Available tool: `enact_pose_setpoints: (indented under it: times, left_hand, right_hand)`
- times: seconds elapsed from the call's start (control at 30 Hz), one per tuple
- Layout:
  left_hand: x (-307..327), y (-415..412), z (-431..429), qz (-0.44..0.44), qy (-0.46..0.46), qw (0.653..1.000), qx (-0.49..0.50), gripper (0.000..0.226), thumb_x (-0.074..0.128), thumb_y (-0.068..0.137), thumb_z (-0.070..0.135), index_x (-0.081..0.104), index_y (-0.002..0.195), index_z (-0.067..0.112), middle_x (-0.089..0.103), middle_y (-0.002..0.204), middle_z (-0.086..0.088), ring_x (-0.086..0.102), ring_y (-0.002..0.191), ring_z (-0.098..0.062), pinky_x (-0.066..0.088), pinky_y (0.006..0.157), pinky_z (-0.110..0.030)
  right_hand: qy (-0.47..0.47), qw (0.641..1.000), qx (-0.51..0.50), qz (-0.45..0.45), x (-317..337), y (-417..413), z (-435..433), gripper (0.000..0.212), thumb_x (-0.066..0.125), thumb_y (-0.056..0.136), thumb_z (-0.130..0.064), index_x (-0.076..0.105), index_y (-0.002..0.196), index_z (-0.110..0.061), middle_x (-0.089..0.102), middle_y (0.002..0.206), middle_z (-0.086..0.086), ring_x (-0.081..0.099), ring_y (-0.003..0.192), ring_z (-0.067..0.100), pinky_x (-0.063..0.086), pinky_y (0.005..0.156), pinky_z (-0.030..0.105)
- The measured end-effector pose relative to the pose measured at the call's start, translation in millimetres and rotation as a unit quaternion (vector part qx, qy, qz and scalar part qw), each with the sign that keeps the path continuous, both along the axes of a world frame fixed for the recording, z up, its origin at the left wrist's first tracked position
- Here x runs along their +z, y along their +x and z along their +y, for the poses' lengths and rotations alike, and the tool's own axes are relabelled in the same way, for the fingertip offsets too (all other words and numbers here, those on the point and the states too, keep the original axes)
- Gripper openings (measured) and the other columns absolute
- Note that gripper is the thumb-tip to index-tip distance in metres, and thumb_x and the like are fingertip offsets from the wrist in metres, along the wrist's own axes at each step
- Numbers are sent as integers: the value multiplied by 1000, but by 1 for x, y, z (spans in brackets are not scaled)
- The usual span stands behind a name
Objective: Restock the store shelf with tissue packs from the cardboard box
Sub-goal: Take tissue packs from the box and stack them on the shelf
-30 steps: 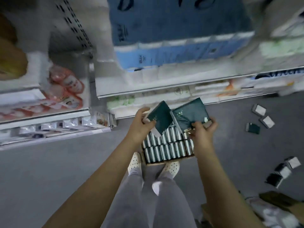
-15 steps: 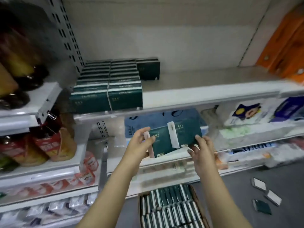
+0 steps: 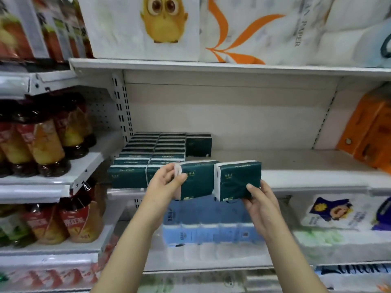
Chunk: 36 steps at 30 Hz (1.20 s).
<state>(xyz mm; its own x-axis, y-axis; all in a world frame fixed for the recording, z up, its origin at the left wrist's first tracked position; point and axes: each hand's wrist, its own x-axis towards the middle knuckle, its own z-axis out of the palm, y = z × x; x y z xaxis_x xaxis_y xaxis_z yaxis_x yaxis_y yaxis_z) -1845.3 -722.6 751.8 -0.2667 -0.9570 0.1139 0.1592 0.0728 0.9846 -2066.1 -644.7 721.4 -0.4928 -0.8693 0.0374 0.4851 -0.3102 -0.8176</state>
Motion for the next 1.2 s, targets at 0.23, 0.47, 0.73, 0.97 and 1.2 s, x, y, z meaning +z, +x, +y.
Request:
enact_pose_setpoints:
  times: [0.23, 0.47, 0.73, 0.97, 1.2]
  left_hand:
    - [39, 12, -73, 18, -45, 998, 33, 35, 61, 94, 24, 52, 128, 26, 63, 128, 5, 60, 117, -14, 46, 101, -38]
    - [43, 0, -166, 63, -33, 996, 62, 17, 53, 98, 14, 49, 108, 27, 56, 107, 14, 48, 118, -11, 38, 98, -24]
    - [32, -10, -237, 75, 4, 995, 70, 17, 53, 98, 13, 52, 89, 27, 54, 93, 11, 51, 93, -6, 38, 83, -25]
    - [10, -8, -257, 152, 45, 983, 90, 18, 52, 98, 10, 56, 89, 26, 59, 100, 1, 54, 103, -21, 40, 98, -38]
    - [1, -8, -264, 163, 49, 982, 79, 13, 52, 99, 15, 60, 102, 25, 61, 126, -5, 54, 123, -26, 39, 109, -42]
  right_hand:
    - [45, 996, -60, 41, 17, -13, -59, 36, 55, 93, 7, 47, 125, -8, 66, 110, 12, 66, 97, 22, 57, 77, 30]
    - [94, 987, -68, 110, 6, -8, -148, 37, 52, 94, 8, 43, 122, -14, 58, 118, 8, 58, 108, 25, 47, 93, 38]
    - [162, 965, -131, 160, -24, 4, -233, 41, 56, 90, 9, 49, 125, -11, 57, 121, 14, 56, 108, 31, 46, 91, 37]
    - [252, 854, -162, 426, -40, 7, -269, 40, 58, 93, -5, 56, 132, -8, 56, 124, 19, 60, 99, 32, 50, 89, 35]
    - [276, 824, -148, 471, -38, 10, -273, 34, 48, 98, -10, 54, 131, -13, 67, 116, 15, 62, 104, 36, 44, 77, 29]
